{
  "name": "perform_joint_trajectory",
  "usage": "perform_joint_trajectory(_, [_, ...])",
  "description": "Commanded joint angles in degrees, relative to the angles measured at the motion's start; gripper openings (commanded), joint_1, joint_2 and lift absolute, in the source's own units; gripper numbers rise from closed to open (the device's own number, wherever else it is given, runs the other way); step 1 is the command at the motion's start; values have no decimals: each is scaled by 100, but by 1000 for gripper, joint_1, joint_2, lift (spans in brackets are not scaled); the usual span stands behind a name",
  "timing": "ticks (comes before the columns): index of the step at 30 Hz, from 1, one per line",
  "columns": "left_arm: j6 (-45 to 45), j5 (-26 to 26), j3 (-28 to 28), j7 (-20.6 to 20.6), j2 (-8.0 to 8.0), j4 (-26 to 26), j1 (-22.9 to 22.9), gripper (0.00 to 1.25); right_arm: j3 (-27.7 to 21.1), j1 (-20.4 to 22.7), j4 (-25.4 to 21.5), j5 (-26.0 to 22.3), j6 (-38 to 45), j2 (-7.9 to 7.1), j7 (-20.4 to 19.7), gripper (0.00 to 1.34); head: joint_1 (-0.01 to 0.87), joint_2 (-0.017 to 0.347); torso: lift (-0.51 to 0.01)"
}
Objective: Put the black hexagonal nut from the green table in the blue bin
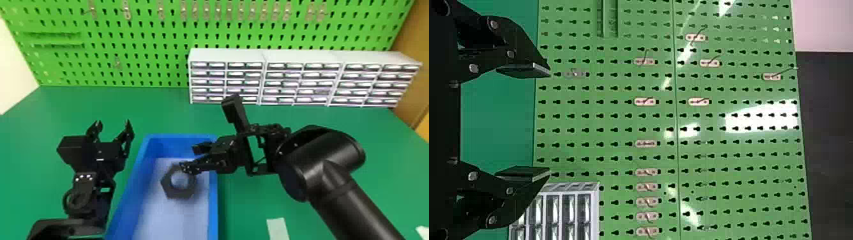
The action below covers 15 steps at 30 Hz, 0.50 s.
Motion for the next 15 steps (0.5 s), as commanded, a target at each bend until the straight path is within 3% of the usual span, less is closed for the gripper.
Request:
perform_joint_trajectory(1, [-9, 0, 4, 0, 0, -3, 1, 707, -15, -1, 0, 11, 5, -7, 1, 917, 657, 57, -95])
perform_joint_trajectory(15, [-9, 0, -5, 0, 0, 6, -7, 707, -94, 26, 0, 64, 5, -7, 1, 928, 657, 57, -95])
